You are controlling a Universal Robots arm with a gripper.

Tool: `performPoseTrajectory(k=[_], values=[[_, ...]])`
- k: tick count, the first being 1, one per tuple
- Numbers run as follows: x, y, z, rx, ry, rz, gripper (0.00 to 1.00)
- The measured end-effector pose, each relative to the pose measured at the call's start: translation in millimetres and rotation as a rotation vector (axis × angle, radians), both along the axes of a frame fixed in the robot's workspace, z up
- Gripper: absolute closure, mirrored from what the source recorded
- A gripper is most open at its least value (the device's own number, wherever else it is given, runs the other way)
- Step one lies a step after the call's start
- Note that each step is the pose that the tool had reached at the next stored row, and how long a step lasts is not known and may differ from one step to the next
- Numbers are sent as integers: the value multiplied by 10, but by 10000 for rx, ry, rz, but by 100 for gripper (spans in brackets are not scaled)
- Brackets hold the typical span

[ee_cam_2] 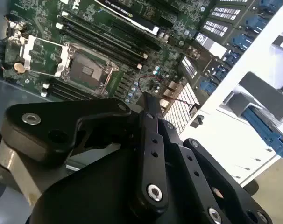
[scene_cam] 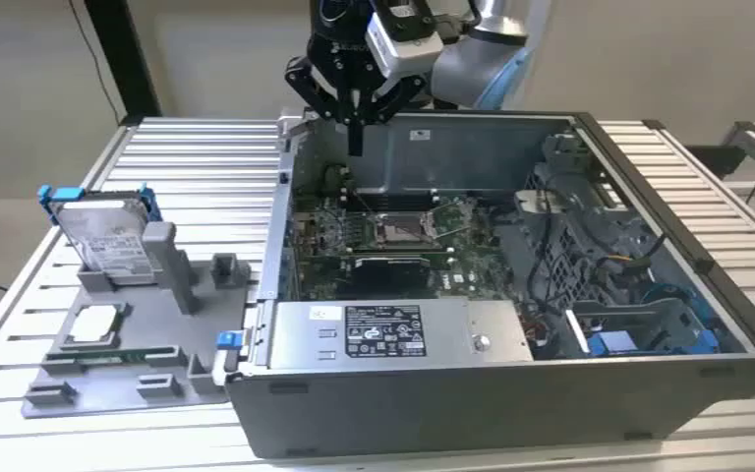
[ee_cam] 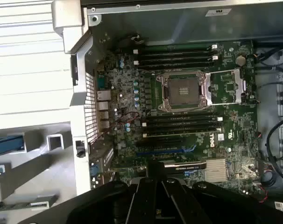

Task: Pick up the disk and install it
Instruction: 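Reach for the disk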

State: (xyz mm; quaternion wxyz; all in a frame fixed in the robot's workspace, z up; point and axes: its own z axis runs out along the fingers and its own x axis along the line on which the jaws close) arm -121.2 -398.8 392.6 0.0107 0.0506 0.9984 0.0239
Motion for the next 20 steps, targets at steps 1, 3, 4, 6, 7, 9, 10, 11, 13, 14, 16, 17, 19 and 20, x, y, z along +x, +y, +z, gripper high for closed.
performPoseTrajectory(k=[1,3,4,6,7,9,10,11,13,14,16,17,19,20], values=[[0,0,0,0,0,-7,100],[0,0,0,0,0,-22,100],[0,0,0,-1,0,-30,100],[0,0,0,0,0,-43,100],[0,0,0,0,0,-51,100],[0,0,0,0,0,-66,100],[0,0,0,0,0,-73,100],[0,0,0,0,0,-81,100],[0,0,0,-1,0,-96,100],[0,0,0,0,0,-103,100],[0,0,0,0,0,-117,100],[0,0,0,0,0,-124,100],[0,0,0,0,0,-139,100],[0,0,0,0,0,-145,100]])
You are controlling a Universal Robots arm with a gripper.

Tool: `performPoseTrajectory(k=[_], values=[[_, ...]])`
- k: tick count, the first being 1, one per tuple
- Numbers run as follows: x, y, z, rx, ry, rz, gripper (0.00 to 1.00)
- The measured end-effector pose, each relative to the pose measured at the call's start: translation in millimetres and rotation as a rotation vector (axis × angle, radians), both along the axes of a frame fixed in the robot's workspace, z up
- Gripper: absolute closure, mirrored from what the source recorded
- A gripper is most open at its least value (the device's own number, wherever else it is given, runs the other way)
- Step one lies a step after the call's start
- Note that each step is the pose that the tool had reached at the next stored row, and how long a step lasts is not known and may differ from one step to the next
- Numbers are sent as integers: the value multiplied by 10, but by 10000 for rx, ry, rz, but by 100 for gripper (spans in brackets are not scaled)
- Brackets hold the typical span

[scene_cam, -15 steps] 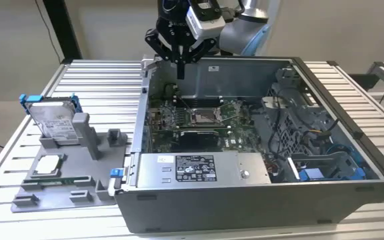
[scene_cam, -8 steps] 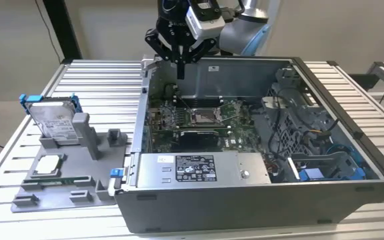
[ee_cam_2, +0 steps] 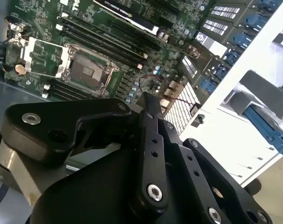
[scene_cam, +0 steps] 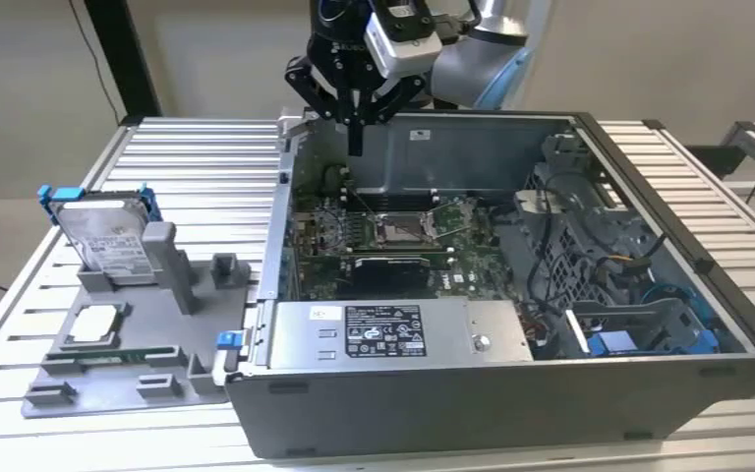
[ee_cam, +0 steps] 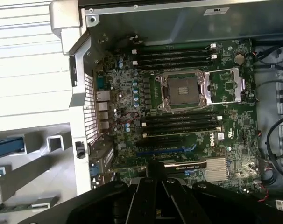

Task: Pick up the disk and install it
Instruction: 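Reach for the disk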

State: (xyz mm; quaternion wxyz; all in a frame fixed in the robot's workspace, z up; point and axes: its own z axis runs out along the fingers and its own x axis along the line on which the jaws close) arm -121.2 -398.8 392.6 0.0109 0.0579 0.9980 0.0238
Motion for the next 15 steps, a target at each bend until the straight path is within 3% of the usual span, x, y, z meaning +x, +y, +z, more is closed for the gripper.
performPoseTrajectory(k=[6,15], values=[[-64,0,0,-1,0,0,100],[-411,0,1,0,0,0,100]])
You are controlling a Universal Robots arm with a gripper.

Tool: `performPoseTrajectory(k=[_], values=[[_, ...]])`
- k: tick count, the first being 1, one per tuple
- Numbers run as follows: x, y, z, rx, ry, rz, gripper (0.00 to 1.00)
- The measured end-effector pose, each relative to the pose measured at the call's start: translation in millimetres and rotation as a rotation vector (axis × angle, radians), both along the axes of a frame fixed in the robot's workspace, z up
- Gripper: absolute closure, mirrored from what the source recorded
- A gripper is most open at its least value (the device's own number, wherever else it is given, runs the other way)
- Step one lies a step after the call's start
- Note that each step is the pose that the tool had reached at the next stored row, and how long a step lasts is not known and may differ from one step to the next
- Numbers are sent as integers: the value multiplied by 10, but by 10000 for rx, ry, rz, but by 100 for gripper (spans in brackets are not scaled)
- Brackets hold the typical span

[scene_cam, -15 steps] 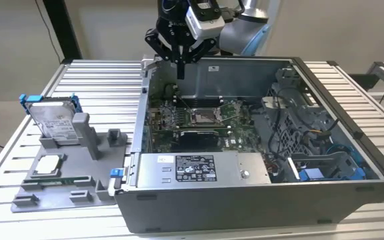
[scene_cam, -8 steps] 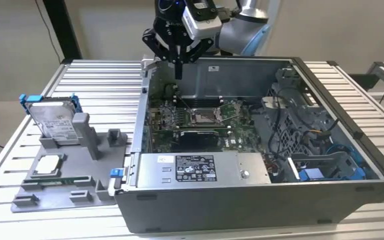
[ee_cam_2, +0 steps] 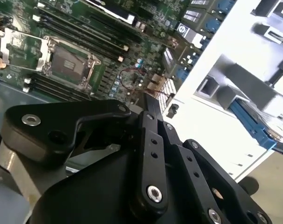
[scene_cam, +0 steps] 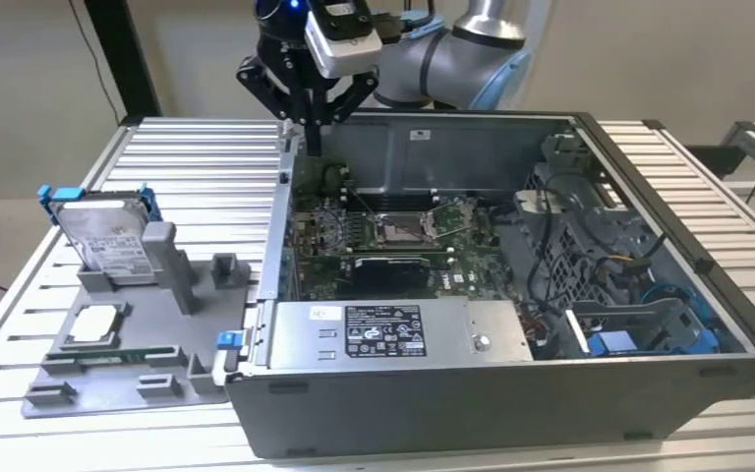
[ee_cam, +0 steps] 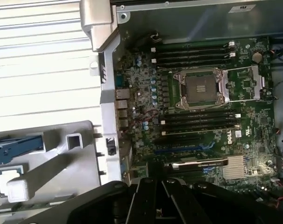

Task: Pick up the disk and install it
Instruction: 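Reach for the disk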

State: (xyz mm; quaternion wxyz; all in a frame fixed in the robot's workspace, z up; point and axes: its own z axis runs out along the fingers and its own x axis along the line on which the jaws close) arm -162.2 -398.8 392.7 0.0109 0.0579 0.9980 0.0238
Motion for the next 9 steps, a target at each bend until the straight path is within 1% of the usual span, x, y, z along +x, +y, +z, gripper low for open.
performPoseTrajectory(k=[9], values=[[-370,0,1,0,0,0,100]])
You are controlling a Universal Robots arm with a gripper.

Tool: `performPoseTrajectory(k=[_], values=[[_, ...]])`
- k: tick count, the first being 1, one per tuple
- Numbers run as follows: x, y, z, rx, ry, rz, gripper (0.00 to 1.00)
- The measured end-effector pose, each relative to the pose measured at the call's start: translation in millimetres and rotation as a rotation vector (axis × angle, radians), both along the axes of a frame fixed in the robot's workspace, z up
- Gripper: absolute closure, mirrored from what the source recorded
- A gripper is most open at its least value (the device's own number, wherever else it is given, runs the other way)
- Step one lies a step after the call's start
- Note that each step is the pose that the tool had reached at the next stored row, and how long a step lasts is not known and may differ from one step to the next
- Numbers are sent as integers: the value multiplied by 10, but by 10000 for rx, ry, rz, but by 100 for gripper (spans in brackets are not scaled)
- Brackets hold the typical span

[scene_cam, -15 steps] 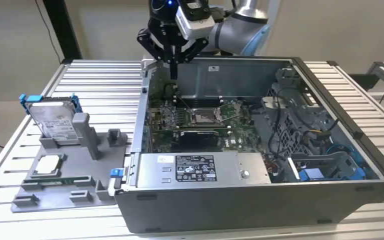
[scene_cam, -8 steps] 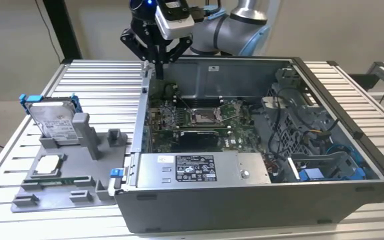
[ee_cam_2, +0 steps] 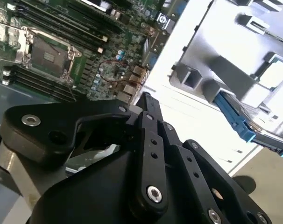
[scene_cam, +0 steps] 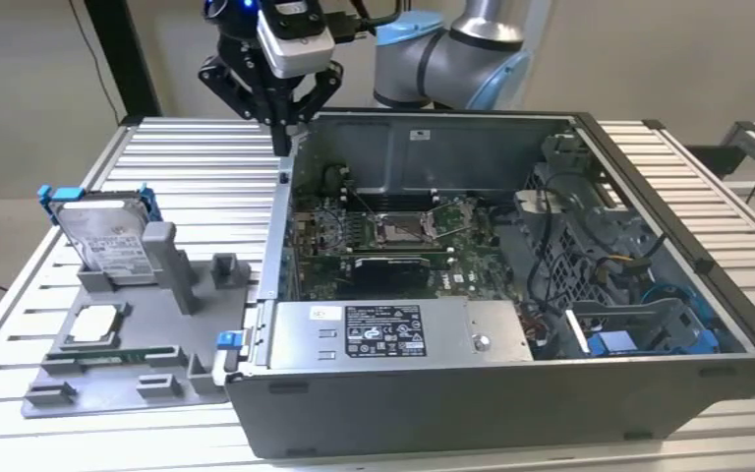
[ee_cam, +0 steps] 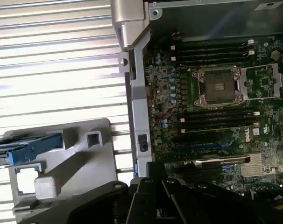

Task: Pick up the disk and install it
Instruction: 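Reach for the disk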

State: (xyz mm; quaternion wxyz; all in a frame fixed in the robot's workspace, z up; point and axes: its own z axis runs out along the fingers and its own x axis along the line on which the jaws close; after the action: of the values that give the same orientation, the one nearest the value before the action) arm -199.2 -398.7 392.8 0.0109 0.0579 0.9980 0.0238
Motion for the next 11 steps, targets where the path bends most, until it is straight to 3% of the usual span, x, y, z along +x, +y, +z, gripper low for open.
performPoseTrajectory(k=[11], values=[[-495,5,0,0,3,-1,100]])
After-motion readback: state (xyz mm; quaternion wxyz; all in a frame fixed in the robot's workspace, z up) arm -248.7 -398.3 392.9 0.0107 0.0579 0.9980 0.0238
